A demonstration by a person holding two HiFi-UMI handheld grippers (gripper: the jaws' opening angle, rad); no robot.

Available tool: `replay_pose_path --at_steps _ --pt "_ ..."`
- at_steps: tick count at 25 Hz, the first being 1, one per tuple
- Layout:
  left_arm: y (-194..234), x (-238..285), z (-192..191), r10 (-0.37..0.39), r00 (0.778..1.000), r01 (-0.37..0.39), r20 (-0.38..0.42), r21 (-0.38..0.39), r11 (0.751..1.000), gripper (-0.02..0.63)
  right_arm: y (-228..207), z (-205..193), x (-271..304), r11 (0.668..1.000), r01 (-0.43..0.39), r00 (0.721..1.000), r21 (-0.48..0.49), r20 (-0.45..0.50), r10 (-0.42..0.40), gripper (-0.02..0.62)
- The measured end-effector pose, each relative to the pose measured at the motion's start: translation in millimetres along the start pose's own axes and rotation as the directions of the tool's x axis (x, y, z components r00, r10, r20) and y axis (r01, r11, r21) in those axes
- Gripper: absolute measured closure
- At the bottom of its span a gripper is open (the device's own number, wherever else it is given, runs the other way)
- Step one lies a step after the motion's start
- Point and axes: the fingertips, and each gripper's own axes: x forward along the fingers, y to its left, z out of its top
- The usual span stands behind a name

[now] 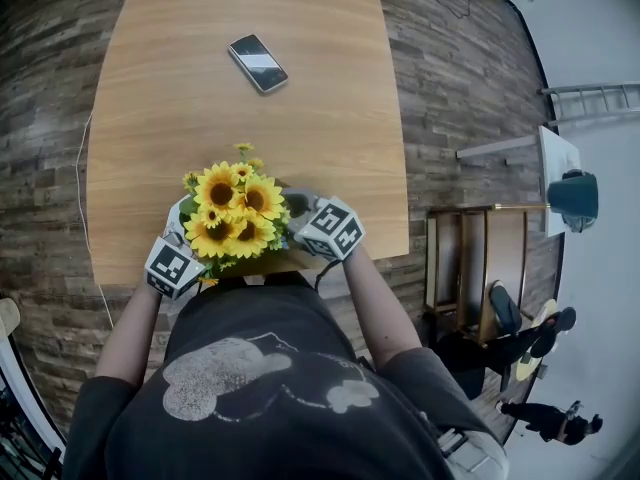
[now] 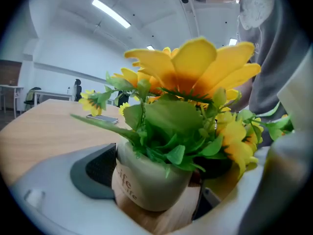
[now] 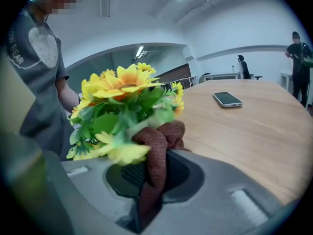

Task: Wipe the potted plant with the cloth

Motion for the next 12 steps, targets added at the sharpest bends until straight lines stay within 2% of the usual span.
replay_pose_path --at_steps 12 --pt "10 0 1 0.083 0.996 -0.083 0.015 -0.023 0.996 0.069 50 -15 1 1.0 0.001 1.0 0.029 0.012 -0.001 0.546"
